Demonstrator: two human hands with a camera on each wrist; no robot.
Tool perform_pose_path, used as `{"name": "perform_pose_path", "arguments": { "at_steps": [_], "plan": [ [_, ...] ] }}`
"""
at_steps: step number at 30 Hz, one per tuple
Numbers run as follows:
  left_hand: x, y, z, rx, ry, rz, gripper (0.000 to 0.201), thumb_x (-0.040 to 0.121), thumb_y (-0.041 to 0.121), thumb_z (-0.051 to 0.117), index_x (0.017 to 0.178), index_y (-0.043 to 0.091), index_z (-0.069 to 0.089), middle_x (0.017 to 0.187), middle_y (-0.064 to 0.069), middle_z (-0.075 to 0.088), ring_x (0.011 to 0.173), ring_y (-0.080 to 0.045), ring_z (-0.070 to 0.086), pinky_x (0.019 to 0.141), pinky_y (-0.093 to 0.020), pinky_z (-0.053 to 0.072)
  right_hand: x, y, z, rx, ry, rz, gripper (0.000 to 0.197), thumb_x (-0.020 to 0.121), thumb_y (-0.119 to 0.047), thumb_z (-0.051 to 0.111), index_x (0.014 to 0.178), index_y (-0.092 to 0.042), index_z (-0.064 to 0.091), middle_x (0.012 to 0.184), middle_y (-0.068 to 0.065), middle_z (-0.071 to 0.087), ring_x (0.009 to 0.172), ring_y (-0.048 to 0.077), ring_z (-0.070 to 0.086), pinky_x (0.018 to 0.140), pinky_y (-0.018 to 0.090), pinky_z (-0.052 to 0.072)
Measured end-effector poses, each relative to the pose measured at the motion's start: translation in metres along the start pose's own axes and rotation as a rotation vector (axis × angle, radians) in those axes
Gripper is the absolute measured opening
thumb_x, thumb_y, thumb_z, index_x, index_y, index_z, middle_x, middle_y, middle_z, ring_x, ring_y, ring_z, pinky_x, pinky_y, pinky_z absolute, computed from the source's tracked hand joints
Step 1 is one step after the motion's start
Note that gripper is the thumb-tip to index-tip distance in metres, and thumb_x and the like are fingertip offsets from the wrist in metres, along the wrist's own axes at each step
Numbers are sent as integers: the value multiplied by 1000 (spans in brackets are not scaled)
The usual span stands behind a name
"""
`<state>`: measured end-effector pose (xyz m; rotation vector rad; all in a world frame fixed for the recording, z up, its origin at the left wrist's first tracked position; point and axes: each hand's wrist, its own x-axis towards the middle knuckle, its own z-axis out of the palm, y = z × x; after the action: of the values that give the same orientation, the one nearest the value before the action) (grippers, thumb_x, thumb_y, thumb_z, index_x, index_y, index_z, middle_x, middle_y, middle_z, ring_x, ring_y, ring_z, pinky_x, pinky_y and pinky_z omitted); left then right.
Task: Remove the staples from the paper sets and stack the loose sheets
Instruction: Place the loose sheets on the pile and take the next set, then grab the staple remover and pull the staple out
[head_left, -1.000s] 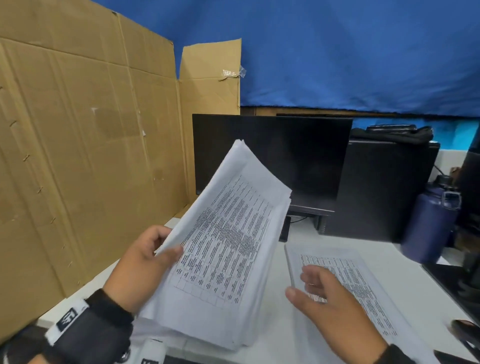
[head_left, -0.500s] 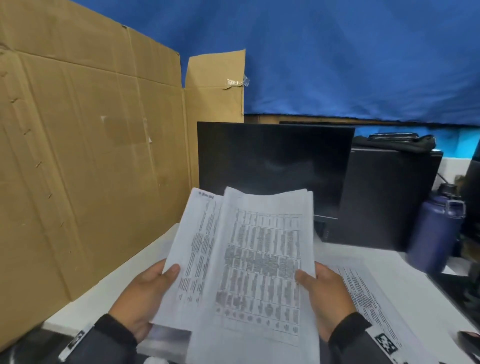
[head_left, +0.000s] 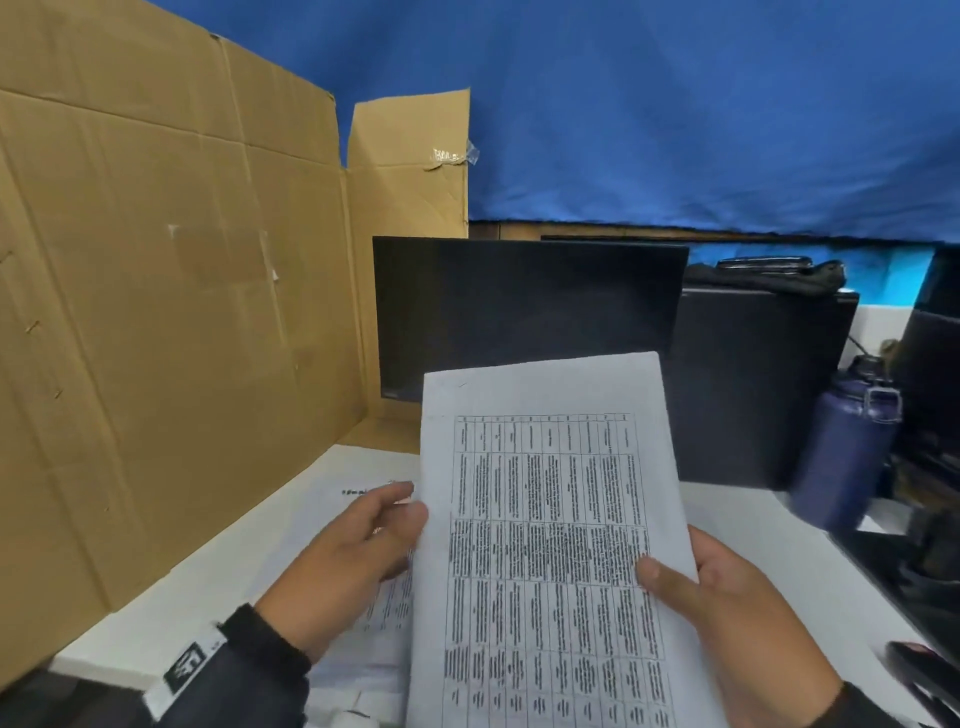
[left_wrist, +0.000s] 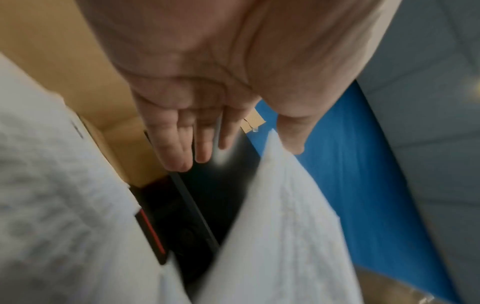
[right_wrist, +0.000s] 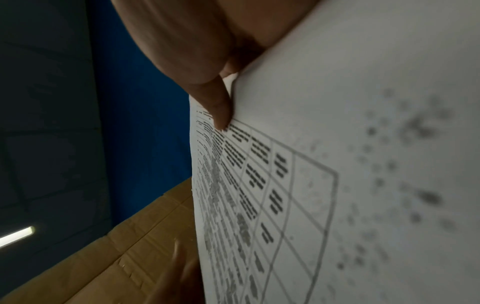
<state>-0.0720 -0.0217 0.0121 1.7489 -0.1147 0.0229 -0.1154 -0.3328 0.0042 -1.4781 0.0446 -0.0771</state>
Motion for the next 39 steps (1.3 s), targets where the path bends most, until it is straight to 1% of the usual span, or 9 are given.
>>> {"name": "perform_pose_path", "arguments": {
  "at_steps": [6,13,17,20,22,26,31,35,39],
  "plan": [
    [3,29,35,-443,84,-7,35,109,26,46,121,3,68,117,-13,78,106,-31,71,100,-50,52,-24,9,-21,-262,58,-13,24,91,-4,67,107,-20,75,98,1,80,96,20,75,90,36,52],
    [-3,19,65,-452,7,-82,25,104,15,54,122,10,71,113,-16,78,104,-33,75,90,-43,58,-37,26,-36,-163,48,98,22,90,3,65,109,-6,72,88,10,80,73,14,75,56,13,53],
    [-6,12,66,-585,-1,-68,29,93,12,62,118,1,71,113,-23,76,95,-32,77,77,-38,62,-44,36,-43,-134,-109,108,86,35,-40,102,108,-8,73,96,14,79,86,21,77,74,22,58],
    [-7,5,63,-650,-45,-73,38,88,14,64,122,-3,68,117,-28,73,97,-37,76,77,-42,66,-47,35,-45,-256,-129,79,37,75,-15,87,108,-23,73,100,3,79,99,23,74,99,39,53],
    [-8,0,62,-635,-47,-75,38,89,14,64,122,-3,68,116,-28,74,92,-36,77,73,-41,66,-43,33,-60,-501,4,-74,20,86,-14,76,95,-31,71,97,-12,75,96,12,71,90,23,53],
    [-11,-6,64,-558,-72,-85,32,91,18,63,117,2,70,108,-24,77,85,-31,79,64,-38,65,-33,13,-110,-956,264,-223,21,86,-15,69,95,-33,63,95,-17,66,91,4,60,76,20,45],
    [-15,-12,74,-475,-98,-87,39,85,23,67,117,2,71,109,-25,77,94,-39,76,74,-45,64,-25,27,-165,-1488,218,197,38,87,-26,61,124,-32,59,118,-6,57,114,21,52,96,34,46],
    [-20,-15,82,-405,-73,-88,27,89,20,67,110,5,74,103,-23,78,89,-38,77,73,-45,64,-26,44,-167,-1576,170,273,8,87,-37,58,82,-31,58,121,-3,63,99,21,62,87,38,52],
    [-27,-16,88,-324,-56,-55,19,89,16,68,104,6,77,98,-22,79,87,-40,77,82,-49,61,-27,30,-166,-1470,300,236,14,89,-34,61,101,-28,64,103,-4,72,91,19,67,83,39,55]
  ]
}}
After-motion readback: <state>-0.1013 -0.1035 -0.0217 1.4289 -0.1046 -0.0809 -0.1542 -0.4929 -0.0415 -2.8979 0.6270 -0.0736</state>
